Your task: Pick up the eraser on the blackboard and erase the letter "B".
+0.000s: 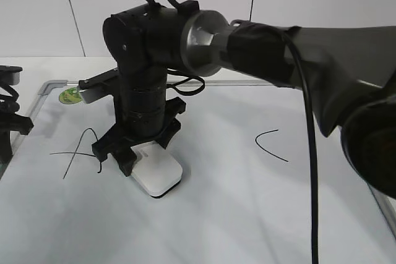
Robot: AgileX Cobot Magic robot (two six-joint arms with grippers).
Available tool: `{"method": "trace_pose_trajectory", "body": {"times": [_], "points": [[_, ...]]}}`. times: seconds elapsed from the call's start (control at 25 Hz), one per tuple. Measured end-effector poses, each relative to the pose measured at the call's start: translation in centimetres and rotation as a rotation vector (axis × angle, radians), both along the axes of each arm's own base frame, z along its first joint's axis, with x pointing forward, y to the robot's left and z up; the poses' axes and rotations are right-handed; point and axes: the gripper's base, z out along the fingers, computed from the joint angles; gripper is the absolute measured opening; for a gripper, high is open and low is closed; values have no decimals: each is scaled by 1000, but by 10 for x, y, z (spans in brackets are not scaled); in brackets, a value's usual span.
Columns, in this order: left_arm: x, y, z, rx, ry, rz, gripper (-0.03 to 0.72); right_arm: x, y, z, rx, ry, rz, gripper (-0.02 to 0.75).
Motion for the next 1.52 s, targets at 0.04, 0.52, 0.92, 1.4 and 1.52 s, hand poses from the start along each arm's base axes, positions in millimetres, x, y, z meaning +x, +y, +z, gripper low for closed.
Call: {"method": "trace_pose_trajectory", "body": {"times": [0.04,0.52,0.92,1.4,1.52], "points": [[0,0,0,0,0,0,38,0,0,0,-7,-7,4,545],[0,0,0,0,-2,0,38,47,-51,1,-15,-18,-155,545],[1,0,0,0,-6,0,38,86,-107,1,-26,-29,-308,545],[1,0,0,0,-6,0,38,94,-103,19,46,-38,-329,545],[1,0,0,0,-6,0,38,90,-105,41,73,-71,-329,545]]}}
